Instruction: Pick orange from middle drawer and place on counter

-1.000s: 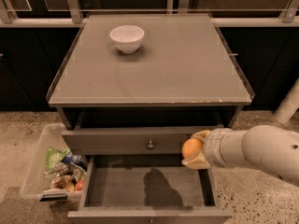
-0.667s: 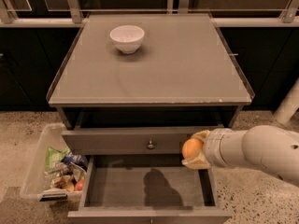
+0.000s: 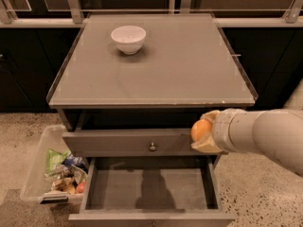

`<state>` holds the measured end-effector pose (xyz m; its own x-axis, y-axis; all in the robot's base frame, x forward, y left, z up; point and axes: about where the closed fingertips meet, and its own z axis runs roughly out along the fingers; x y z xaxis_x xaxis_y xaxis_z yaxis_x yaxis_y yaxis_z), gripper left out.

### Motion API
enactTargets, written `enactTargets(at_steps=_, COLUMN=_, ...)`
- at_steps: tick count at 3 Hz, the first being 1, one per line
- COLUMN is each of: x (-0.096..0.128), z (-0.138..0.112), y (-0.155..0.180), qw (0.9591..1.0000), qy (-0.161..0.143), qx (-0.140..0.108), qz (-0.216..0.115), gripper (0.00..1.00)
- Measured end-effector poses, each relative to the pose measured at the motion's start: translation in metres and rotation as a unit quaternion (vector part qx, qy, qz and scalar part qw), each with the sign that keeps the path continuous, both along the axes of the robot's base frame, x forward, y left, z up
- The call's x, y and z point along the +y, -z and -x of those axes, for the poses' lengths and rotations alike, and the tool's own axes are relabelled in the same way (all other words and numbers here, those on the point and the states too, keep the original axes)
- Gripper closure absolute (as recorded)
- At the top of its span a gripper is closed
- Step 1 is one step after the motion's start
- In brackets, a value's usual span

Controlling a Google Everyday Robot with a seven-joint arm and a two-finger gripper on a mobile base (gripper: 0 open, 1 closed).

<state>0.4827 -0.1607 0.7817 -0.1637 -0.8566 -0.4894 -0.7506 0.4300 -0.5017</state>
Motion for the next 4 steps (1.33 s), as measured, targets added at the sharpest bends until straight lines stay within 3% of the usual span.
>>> enactTargets(at_steps=1, x=-0.008, z=-0.009, y=-0.050, qw=0.9986, qy=0.001, qx=-0.034, qz=0.040, gripper=1.00)
enactTargets(at_steps=2, x=-0.021, z=-0.017, y=-0.084, qw=0.9963, qy=0.015, qx=-0.063, qz=0.057, gripper=1.00)
enactTargets(at_steps=3, x=-0.023, z=-0.019, y=-0.090, qw=0.9957, qy=0.018, qx=-0.069, qz=0.060, gripper=1.00)
enactTargets(at_steps=4, x=-0.018, z=-0.033, y=-0.086, qw=0.9967, qy=0.004, qx=-0.072, qz=0.037, gripper=1.00)
